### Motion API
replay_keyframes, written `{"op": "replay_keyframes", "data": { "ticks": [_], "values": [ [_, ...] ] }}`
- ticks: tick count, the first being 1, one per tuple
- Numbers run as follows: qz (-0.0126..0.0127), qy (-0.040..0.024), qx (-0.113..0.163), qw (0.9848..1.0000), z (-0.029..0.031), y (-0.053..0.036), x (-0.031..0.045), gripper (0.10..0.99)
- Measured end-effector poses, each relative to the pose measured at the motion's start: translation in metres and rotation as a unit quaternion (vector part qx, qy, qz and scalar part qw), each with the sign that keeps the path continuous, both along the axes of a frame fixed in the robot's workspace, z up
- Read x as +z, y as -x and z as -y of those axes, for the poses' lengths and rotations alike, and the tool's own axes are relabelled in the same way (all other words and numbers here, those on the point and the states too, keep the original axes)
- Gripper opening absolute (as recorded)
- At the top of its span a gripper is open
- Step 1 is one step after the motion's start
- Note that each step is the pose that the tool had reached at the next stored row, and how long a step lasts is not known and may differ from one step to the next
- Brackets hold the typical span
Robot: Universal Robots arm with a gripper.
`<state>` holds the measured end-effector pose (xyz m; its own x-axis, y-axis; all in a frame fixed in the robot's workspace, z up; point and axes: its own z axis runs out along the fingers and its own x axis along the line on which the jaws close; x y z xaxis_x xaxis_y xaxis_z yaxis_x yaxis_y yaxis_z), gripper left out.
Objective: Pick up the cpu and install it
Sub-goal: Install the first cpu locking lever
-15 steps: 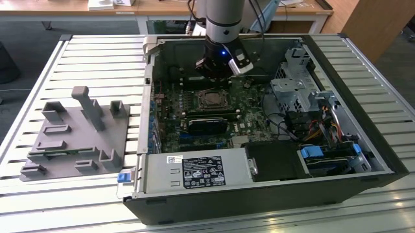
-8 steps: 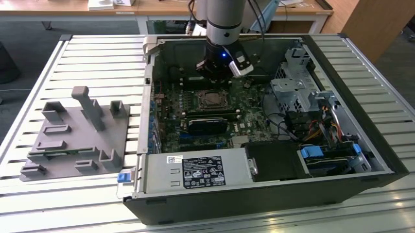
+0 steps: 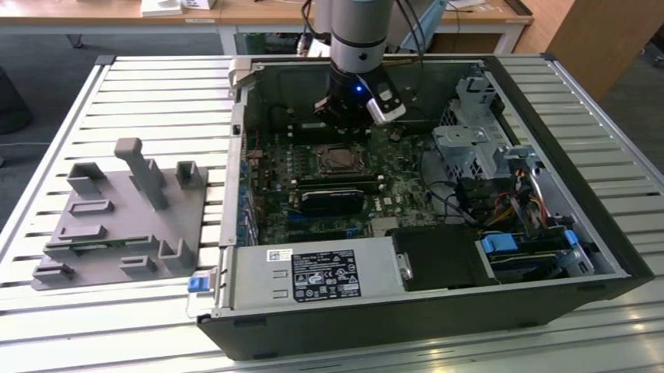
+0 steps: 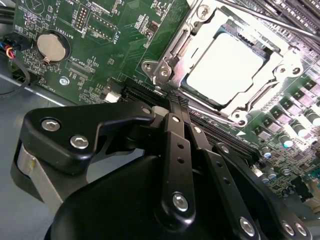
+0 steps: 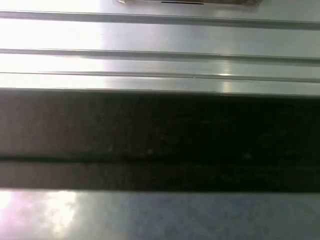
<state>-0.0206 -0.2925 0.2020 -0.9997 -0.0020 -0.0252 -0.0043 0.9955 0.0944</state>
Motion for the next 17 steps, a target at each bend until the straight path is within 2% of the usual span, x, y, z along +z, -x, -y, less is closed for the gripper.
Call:
{"op": "replay_keyframes", "data": {
  "ticks": [12, 16, 17],
  "values": [
    [-0.0002, 0.0132, 0.0, 0.9999, 0.0001, 0.0001, -0.0042, 0.106],
    [-0.0002, 0.0138, 0.0, 0.9999, -0.0003, 0.0, -0.0055, 0.106],
    [-0.0002, 0.0122, 0.0, 0.9999, -0.0003, 0.0001, -0.0056, 0.106]
  ]
}}
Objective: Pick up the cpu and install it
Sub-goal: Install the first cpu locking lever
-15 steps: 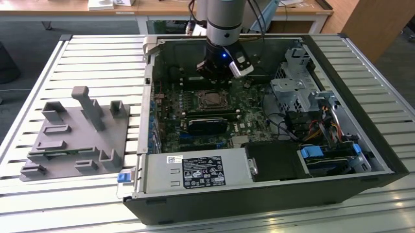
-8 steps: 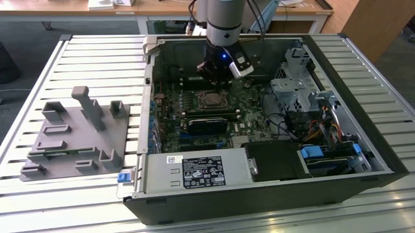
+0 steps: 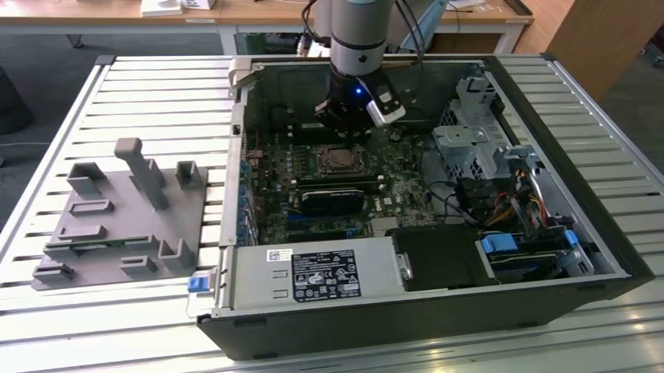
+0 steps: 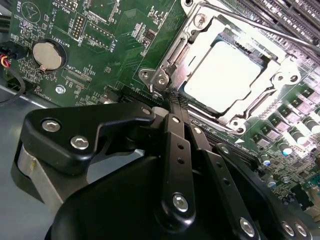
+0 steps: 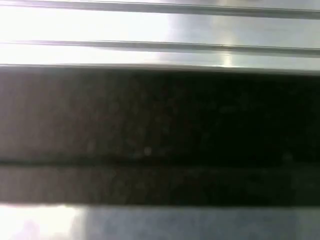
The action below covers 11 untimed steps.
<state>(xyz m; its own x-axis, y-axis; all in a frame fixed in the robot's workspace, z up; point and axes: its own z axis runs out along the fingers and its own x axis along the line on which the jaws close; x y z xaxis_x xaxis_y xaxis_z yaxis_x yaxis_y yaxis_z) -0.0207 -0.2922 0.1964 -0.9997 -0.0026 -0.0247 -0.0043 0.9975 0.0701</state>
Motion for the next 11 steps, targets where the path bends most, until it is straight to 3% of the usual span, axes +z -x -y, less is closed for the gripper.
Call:
{"op": "replay_keyframes", "data": {
  "ticks": [3, 6, 11],
  "values": [
    [0.0001, -0.0119, 0.0, 0.9999, -0.0003, -0.0001, -0.0004, 0.106],
    [0.0003, -0.013, 0.0, 0.9999, -0.0005, -0.0002, 0.0015, 0.106],
    [0.0001, -0.011, 0.0, 0.9999, -0.0003, -0.0001, 0.014, 0.106]
  ]
}}
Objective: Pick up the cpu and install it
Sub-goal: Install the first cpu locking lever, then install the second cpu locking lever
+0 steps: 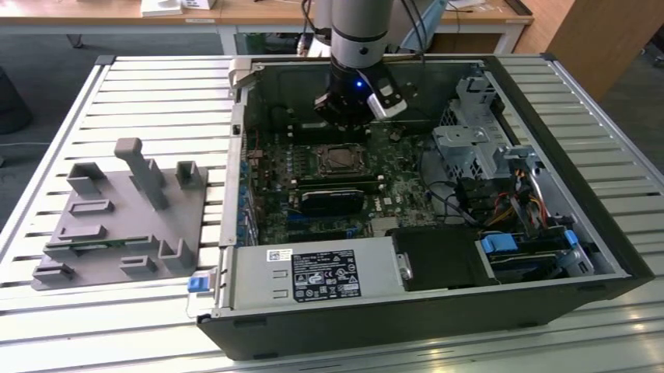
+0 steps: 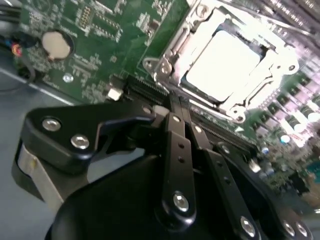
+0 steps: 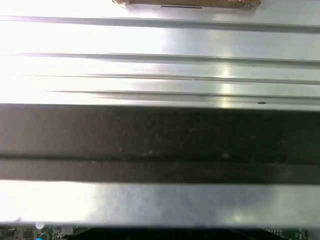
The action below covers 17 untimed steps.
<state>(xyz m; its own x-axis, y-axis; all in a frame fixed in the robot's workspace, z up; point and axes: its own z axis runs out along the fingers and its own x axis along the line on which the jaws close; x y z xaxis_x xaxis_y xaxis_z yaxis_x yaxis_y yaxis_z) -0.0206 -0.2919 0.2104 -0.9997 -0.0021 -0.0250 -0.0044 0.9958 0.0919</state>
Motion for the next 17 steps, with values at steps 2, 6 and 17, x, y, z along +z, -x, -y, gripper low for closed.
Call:
{"op": "replay_keyframes", "data": {
  "ticks": [2, 6, 17],
  "values": [
    [0.0001, 0.001, 0.0, 1.0, 0.0, 0.0, 0.0004, 0.106],
    [0.0, 0.0027, 0.0, 1.0, 0.0025, 0.0, 0.0004, 0.106],
    [0.0, 0.0033, 0.0, 1.0, 0.0064, 0.0, 0.0002, 0.106]
  ]
}}
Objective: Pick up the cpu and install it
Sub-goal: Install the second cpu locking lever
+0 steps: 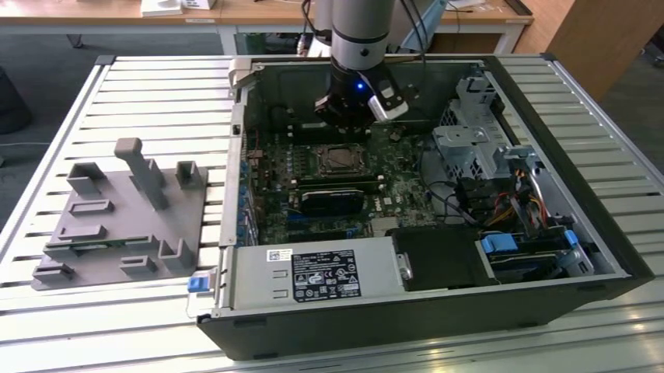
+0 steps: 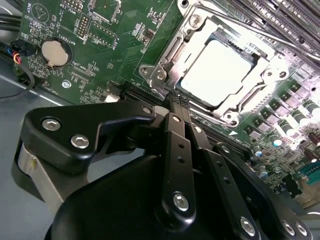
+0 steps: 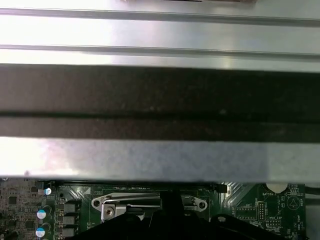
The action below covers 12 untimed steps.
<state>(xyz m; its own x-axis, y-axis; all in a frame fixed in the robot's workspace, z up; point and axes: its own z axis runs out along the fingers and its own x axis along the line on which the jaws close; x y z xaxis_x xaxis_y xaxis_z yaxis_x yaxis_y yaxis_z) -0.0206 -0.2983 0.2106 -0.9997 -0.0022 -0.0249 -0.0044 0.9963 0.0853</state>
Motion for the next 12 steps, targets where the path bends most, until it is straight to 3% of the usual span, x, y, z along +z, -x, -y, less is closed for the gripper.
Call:
{"op": "replay_keyframes", "data": {
  "ticks": [12],
  "values": [
    [0.0, 0.0001, 0.0, 1.0, 0.0036, 0.0, 0.0, 0.106]
  ]
}}
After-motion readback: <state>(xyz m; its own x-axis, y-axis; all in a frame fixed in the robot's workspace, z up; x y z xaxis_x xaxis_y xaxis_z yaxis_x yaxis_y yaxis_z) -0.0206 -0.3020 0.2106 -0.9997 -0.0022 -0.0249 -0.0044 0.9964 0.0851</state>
